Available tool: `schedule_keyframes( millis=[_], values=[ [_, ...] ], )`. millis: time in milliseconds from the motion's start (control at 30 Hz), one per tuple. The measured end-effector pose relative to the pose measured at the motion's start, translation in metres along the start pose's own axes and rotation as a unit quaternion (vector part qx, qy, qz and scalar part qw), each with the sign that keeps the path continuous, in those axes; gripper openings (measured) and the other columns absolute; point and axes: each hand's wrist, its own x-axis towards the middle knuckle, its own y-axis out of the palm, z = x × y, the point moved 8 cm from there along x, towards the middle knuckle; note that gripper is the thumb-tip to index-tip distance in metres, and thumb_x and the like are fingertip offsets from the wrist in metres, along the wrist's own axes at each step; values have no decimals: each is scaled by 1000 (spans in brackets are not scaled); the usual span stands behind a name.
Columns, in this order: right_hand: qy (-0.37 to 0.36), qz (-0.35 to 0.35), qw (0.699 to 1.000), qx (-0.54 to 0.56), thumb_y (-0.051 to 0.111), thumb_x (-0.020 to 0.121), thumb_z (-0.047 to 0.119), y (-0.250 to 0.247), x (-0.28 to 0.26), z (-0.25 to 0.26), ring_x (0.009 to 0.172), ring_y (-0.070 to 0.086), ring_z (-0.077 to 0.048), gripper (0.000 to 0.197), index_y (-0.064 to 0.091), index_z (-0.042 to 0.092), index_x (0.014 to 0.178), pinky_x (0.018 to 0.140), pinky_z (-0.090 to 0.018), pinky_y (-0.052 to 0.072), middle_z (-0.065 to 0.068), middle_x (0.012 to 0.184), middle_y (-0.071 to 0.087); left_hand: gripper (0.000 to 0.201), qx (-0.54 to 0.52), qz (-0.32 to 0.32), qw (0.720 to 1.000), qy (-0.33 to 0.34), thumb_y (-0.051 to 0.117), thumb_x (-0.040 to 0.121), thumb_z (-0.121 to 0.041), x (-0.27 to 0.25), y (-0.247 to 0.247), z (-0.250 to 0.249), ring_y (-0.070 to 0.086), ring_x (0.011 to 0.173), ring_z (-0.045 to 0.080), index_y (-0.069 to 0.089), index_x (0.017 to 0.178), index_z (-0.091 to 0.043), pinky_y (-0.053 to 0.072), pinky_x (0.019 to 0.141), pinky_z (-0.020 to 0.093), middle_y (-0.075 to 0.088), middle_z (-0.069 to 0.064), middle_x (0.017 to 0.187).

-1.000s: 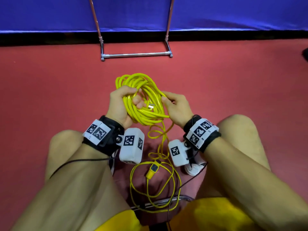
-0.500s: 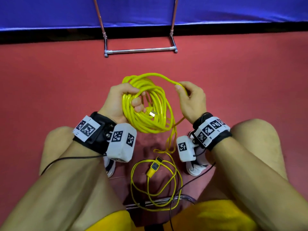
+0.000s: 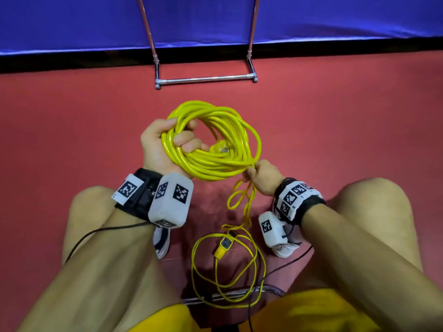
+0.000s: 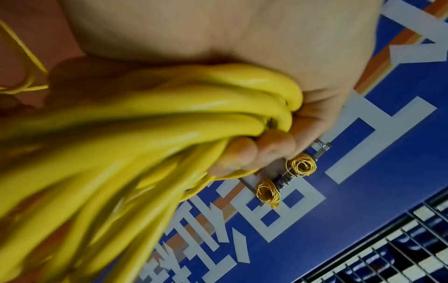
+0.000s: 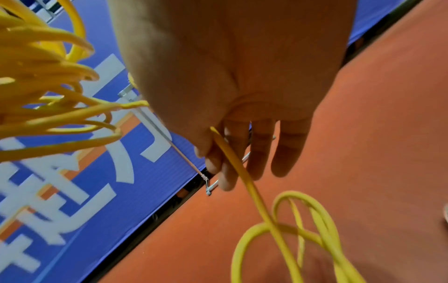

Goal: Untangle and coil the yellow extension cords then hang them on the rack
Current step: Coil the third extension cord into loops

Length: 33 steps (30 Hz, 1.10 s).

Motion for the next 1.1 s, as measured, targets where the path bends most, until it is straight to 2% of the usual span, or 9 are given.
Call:
schedule_keyframes(
  millis=[100,233,367,467,667,800,900,1000,1100],
  values=[
    [29,5,999,29,51,97,29,10,1,-5,65,63,-25,36,67,16,67,76,-45,55,-10,79,74,33,-3,-12,1000,27,61,58,-28,1,1,-3,38,38,11,54,81,-5,46,60,27,37,-9,39],
    [80,61,995,-25,50,97,30,27,-7,-12,73,63,-28,28,67,13,80,73,-33,49,-9,82,68,27,5,-9,998,59,52,67,-29,0,6,-5,37,38,11,55,80,-5,43,62,28,36,-9,39],
    [95,139,983,74,62,88,15,48,-20,-5,46,44,-14,28,54,19,61,48,-23,38,-1,58,50,27,-48,-24,991,121,51,75,-30,4,-2,-23,43,42,10,59,80,-5,43,68,30,44,-9,43],
    [67,174,967,172,65,85,3,53,-29,9,38,49,-7,25,54,17,68,39,-17,35,-7,65,61,22,-73,-36,982,169,53,80,-26,13,-16,-40,48,49,13,59,79,-5,46,73,31,49,-5,50],
    [48,263,913,307,54,88,-9,53,-51,29,55,67,-15,23,56,12,96,47,-23,53,-8,75,67,28,-80,-146,959,228,57,93,-17,27,-46,-54,50,54,17,55,66,-14,46,63,29,52,0,59],
    [42,329,905,268,59,64,2,56,-60,30,78,63,-26,38,59,12,101,67,-31,49,-5,86,75,21,-12,-212,937,276,61,93,-10,26,-55,-55,51,53,18,54,73,-10,48,54,26,54,4,59],
    [66,296,927,222,59,73,-10,54,-56,17,67,62,-17,35,59,16,97,53,-23,49,1,79,73,17,84,-231,917,315,63,92,-7,22,-55,-59,52,50,19,55,76,-8,48,51,28,54,5,57],
    [121,188,943,248,54,83,-14,39,-46,1,53,59,-15,31,59,13,96,45,-21,46,-1,69,69,28,229,-234,878,350,68,85,-15,17,-52,-69,51,48,21,65,58,-20,49,55,38,57,3,56],
    [140,141,914,353,50,86,-16,29,-45,5,57,68,-17,28,55,8,100,50,-30,54,-4,72,71,30,344,-259,833,348,74,80,-29,12,-52,-76,54,50,22,68,53,-19,50,57,39,62,2,56]
  ],
)
